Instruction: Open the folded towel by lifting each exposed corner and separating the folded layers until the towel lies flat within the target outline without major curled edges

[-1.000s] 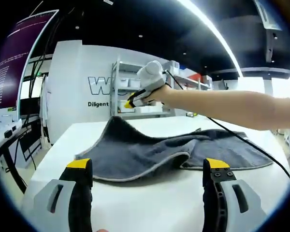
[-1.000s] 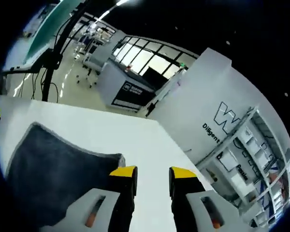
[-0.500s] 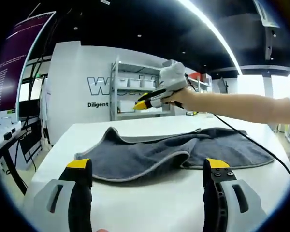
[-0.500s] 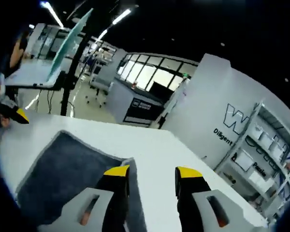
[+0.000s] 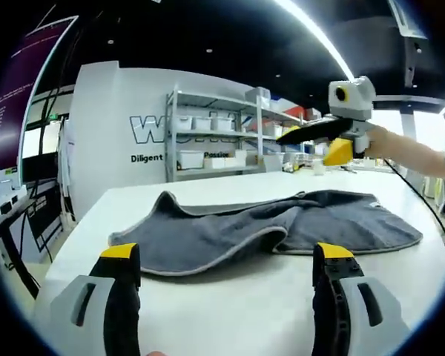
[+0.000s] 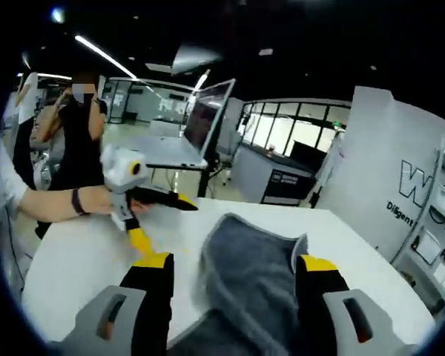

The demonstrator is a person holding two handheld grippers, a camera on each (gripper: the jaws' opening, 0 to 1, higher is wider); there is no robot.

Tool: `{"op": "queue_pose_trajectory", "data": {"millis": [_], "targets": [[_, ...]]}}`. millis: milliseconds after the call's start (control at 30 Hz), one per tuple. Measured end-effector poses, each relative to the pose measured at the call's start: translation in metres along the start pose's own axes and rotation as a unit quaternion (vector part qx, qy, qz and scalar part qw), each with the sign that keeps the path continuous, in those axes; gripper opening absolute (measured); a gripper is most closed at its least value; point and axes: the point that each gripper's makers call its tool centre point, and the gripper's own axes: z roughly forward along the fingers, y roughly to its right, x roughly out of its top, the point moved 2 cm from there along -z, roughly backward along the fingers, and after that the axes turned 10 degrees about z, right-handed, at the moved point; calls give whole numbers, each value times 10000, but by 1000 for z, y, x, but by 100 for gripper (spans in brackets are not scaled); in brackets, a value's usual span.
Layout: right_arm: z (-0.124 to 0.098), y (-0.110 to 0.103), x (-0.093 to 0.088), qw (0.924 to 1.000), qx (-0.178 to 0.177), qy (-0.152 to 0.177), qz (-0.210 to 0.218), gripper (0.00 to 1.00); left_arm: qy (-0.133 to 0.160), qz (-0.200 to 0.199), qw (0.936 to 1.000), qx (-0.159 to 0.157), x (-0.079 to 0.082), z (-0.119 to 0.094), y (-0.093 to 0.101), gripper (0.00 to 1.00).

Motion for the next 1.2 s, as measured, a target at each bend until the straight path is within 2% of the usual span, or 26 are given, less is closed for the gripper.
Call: {"op": "queue_pose_trajectory", "data": {"millis": [133,333,467,500,600,700,867,1000,1200], "targets": [[-31,-44,-15,9987,283,17,419,82,83,-7,10000,-30,6,-2,2,96],[-75,-85,-42,9981,240,42,572,93,160,-4,9999,-53,10,-2,4,96],[-110,-97,-63,9948,-163,348,947,100,140,37,9999,-37,9,-2,4,96],[-115,-98,-69,9941,-247,338,1005,99,145,38,9999,-37,10,-2,5,96],[-136,-92,-105,9903,-946,104,1012,99,181,49,9998,-38,12,-3,6,96],[-145,-94,-126,9873,-1255,-5,975,99,191,53,9998,-45,12,-3,8,96],[-149,-110,-144,9843,-1345,-26,1140,99,80,58,9999,-119,6,2,13,96],[-150,-116,-151,9826,-1326,-65,1296,99,-2,89,9999,-147,3,4,14,96],[-152,-115,-158,9797,-1379,-22,1451,99,77,104,9999,-101,8,1,12,96]]}}
